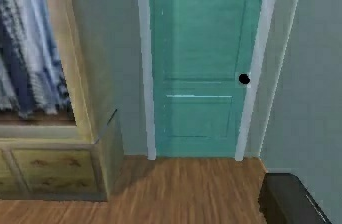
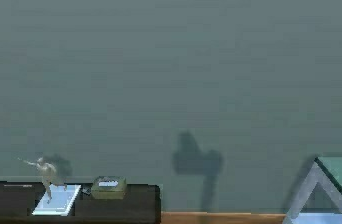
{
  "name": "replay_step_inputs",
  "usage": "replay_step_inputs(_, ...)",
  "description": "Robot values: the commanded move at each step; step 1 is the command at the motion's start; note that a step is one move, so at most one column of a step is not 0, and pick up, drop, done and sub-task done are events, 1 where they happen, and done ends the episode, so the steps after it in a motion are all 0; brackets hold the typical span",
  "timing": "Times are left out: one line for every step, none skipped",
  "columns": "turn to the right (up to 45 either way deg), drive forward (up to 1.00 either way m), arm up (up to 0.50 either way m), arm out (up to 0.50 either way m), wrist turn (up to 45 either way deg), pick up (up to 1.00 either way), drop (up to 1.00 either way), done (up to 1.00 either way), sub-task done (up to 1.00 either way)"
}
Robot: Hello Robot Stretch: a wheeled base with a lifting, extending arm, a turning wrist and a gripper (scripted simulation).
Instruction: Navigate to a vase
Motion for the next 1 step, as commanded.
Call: replay_step_inputs(3.0, 0.00, 0.00, 0.00, 0.0, 0.00, 0.00, 0.00, 0.00)
